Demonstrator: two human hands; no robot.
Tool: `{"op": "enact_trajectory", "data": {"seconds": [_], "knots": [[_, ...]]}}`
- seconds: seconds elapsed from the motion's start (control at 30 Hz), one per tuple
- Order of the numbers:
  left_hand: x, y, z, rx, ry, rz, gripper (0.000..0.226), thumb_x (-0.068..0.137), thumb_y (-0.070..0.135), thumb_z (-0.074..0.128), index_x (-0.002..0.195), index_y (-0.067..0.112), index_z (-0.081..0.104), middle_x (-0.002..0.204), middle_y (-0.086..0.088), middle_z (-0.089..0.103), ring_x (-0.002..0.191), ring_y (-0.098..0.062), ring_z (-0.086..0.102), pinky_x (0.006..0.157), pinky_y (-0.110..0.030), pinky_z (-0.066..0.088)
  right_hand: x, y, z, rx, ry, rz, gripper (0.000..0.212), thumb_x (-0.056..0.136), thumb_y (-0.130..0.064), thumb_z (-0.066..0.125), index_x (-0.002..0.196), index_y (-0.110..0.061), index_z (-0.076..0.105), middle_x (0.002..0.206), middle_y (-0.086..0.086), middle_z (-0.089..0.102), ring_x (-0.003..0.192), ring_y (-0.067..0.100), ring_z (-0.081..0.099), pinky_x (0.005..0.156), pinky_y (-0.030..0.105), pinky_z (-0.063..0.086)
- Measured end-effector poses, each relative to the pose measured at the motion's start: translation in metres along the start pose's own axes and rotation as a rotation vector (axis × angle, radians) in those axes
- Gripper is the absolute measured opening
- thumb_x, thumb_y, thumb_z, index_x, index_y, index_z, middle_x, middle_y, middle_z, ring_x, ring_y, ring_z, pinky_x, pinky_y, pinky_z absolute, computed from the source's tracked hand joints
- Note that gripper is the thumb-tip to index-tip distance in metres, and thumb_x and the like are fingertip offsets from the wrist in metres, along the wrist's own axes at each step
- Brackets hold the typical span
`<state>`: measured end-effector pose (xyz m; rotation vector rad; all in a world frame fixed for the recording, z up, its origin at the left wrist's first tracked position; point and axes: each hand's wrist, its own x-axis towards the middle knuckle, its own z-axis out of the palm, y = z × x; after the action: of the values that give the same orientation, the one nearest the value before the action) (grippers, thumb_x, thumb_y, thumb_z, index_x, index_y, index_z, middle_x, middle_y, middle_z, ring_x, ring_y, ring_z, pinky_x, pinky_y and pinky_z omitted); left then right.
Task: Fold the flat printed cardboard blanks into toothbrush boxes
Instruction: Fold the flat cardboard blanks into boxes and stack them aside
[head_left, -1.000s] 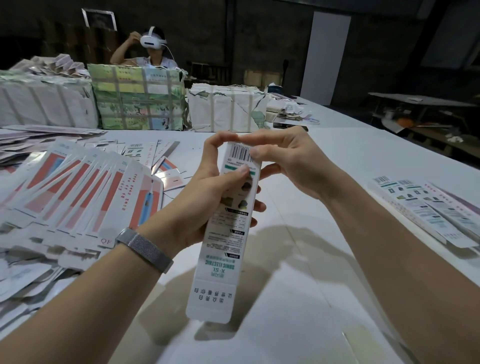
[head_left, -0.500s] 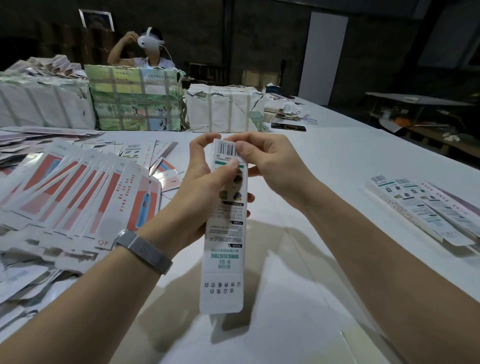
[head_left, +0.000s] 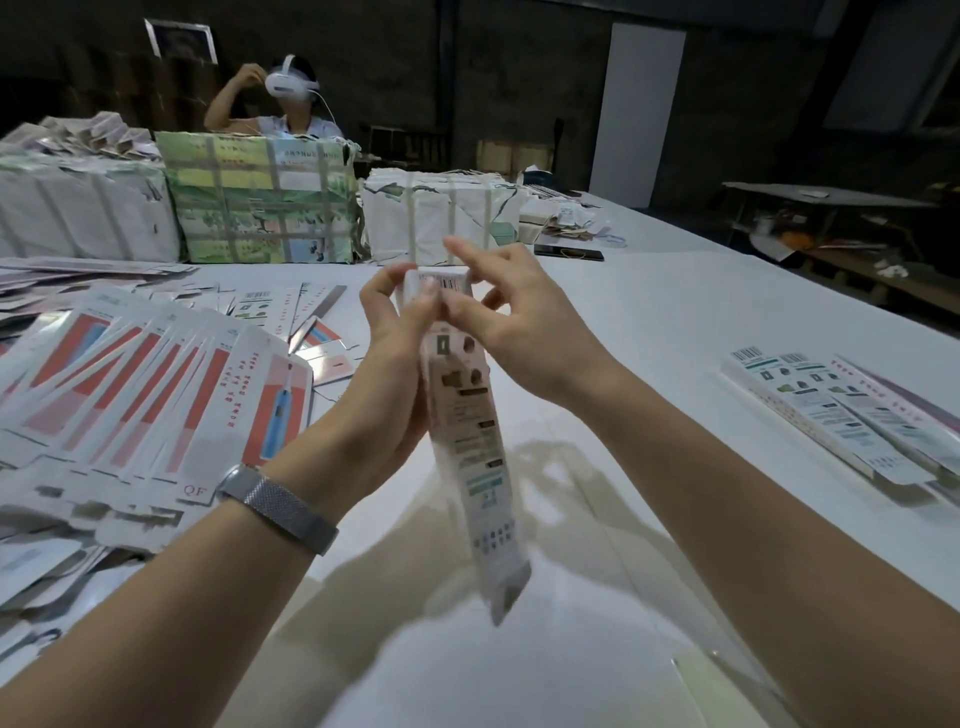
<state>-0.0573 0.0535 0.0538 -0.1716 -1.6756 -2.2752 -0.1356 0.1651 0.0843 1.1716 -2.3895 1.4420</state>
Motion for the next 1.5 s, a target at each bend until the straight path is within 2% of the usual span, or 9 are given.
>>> {"op": "enact_trajectory", "data": {"seconds": [0.07,0.17,0.23,0.33,0.53,0.77,0.93,1.17,1.5], "knots": [[0.004,0.0,-0.002,-0.102,-0.077,-0.035,0.05,0.1,0.052,0.041,0.144,0.031,0.03,0.136,-0.008,0.06,0.122,-0.024,0.061,0.091,-0.045,0.054,-0.001,-0.002,0.0,0.004,-0.078,0.009,0.064,0.09,-0.031,0.071,0.148,-0.023,0.045,0.117,-0.006,0.042,0.083,-0.015,0.053,0.076,0.005,0.043],[0.006,-0.004,-0.004,0.038,-0.157,-0.103,0.075,0.088,0.062,0.046,0.154,0.04,0.017,0.15,0.004,0.048,0.132,-0.013,0.052,0.099,-0.042,0.05,0.001,0.003,-0.006,-0.126,-0.1,0.055,0.067,0.085,-0.025,0.073,0.147,-0.022,0.046,0.123,-0.004,0.045,0.091,0.0,0.053,0.086,0.02,0.045],[0.005,-0.006,-0.004,0.245,-0.086,-0.097,0.075,0.08,0.064,0.053,0.146,0.059,0.016,0.145,0.023,0.041,0.132,0.001,0.045,0.112,-0.044,0.036,0.006,0.012,-0.018,-0.161,-0.072,0.158,0.064,0.086,-0.03,0.07,0.146,-0.024,0.047,0.125,-0.004,0.05,0.098,0.01,0.054,0.083,0.026,0.047],[0.004,-0.004,-0.012,0.491,0.012,-0.087,0.057,0.076,0.057,0.058,0.131,0.06,0.043,0.147,0.01,0.045,0.133,-0.006,0.045,0.113,-0.044,0.035,0.011,0.042,-0.049,-0.357,-0.068,0.414,0.06,0.083,-0.032,0.067,0.139,-0.022,0.051,0.127,0.001,0.057,0.105,0.021,0.06,0.082,0.032,0.053],[0.012,-0.001,-0.037,0.723,0.123,-0.088,0.015,0.091,0.024,0.067,0.099,0.037,0.068,0.11,0.009,0.07,0.106,-0.011,0.062,0.085,-0.031,0.047,-0.015,0.127,-0.117,-0.801,-0.012,0.769,0.021,0.085,-0.023,0.057,0.103,-0.013,0.059,0.105,0.01,0.056,0.113,0.036,0.054,0.084,0.034,0.045],[0.021,-0.013,-0.075,1.627,0.041,-0.364,0.044,0.091,0.048,0.059,0.132,0.033,0.052,0.136,-0.01,0.057,0.119,-0.035,0.055,0.103,-0.047,0.04,-0.043,0.167,-0.17,-0.855,0.31,0.926,0.034,0.093,-0.01,0.048,0.125,-0.013,0.059,0.135,0.012,0.041,0.125,0.037,0.036,0.087,0.043,0.038],[0.014,-0.019,-0.081,1.904,0.118,-0.473,0.051,0.089,0.059,0.04,0.136,0.041,0.037,0.134,-0.004,0.05,0.123,-0.042,0.044,0.102,-0.052,0.036,-0.02,0.141,-0.142,-0.707,0.372,0.665,0.039,0.091,-0.014,0.054,0.128,-0.025,0.062,0.133,0.005,0.046,0.125,0.03,0.042,0.085,0.036,0.037],[-0.001,-0.012,-0.06,1.863,0.05,-0.286,0.042,0.092,0.022,0.045,0.133,0.031,0.041,0.121,-0.004,0.059,0.102,-0.028,0.058,0.074,-0.035,0.045,0.0,0.056,-0.047,-0.49,0.055,0.198,0.025,0.086,-0.025,0.06,0.109,-0.031,0.069,0.098,-0.008,0.056,0.093,0.016,0.052,0.082,0.033,0.043],[-0.001,-0.009,-0.043,1.827,0.091,0.027,0.039,0.086,0.007,0.055,0.121,0.02,0.043,0.108,-0.008,0.057,0.09,-0.035,0.059,0.063,-0.04,0.045,-0.021,0.048,0.016,-0.36,-0.168,0.136,0.027,0.087,-0.022,0.062,0.112,-0.031,0.068,0.091,-0.012,0.062,0.077,0.004,0.052,0.086,0.031,0.048]]}}
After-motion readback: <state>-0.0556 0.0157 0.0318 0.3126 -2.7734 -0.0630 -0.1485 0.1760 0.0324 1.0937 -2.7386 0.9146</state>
